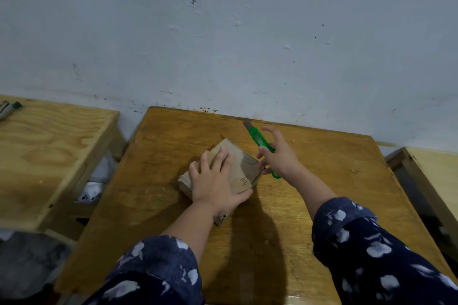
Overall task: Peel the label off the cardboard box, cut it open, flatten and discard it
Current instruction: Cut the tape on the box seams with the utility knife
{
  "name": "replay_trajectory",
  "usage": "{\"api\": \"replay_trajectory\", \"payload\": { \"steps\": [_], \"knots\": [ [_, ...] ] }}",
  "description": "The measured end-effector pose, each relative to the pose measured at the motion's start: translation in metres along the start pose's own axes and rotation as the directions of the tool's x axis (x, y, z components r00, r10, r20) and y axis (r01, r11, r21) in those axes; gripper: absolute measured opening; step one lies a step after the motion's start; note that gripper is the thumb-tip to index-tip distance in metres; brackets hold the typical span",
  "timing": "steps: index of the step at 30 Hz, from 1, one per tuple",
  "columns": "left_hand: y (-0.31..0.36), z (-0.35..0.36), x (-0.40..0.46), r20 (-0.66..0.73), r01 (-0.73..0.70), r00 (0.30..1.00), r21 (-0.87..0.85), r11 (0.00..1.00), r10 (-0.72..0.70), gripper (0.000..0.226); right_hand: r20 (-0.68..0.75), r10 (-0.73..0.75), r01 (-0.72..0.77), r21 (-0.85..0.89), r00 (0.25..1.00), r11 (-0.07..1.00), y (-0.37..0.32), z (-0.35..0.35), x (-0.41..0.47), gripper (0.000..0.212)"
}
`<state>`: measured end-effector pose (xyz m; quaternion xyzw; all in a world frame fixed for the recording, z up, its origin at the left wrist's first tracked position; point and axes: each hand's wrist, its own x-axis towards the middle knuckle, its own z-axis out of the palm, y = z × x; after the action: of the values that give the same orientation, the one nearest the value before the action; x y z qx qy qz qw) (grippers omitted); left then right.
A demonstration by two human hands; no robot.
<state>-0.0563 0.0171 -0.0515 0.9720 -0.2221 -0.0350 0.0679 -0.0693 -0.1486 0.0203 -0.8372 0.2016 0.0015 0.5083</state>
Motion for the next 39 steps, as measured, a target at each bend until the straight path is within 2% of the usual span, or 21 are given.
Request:
{"api": "replay_trajectory", "payload": {
  "steps": [2,5,9,13,25,31,39],
  "knots": [
    [0.0,-0.001,0.0,0.005,-0.004,1.0,0.0,1.0,0.004,0.107,0.022,-0.013,0.016,-0.157,1.0,0.988,0.001,-0.001,0.003,0.065],
    [0.001,-0.002,0.0,0.015,-0.013,1.0,-0.002,1.0,0.013,0.107,0.05,-0.101,0.113,-0.45,0.994,0.886,0.001,-0.001,0.006,0.054],
    [0.001,-0.003,-0.001,0.018,-0.007,1.0,-0.015,1.0,0.007,0.107,0.147,-0.145,0.206,-0.619,0.978,0.758,0.005,0.007,-0.001,0.047],
    [0.002,-0.005,0.0,0.02,-0.012,1.0,-0.011,1.0,0.012,0.107,0.148,-0.152,0.212,-0.673,0.977,0.708,0.007,0.013,-0.002,0.045],
    [0.002,-0.002,0.001,0.002,-0.005,1.0,-0.01,1.0,0.005,0.107,0.146,-0.128,0.194,-0.695,0.981,0.693,0.003,0.025,0.002,0.048],
    [0.003,-0.002,0.001,-0.008,0.009,1.0,-0.018,1.0,-0.009,0.109,0.147,-0.101,0.178,-0.786,0.984,0.592,-0.003,0.03,0.005,0.054],
    [0.004,-0.002,0.0,-0.028,0.016,0.999,-0.049,0.999,-0.017,0.107,0.139,-0.066,0.152,-0.826,0.988,0.543,-0.004,0.023,-0.004,0.057]
  ]
}}
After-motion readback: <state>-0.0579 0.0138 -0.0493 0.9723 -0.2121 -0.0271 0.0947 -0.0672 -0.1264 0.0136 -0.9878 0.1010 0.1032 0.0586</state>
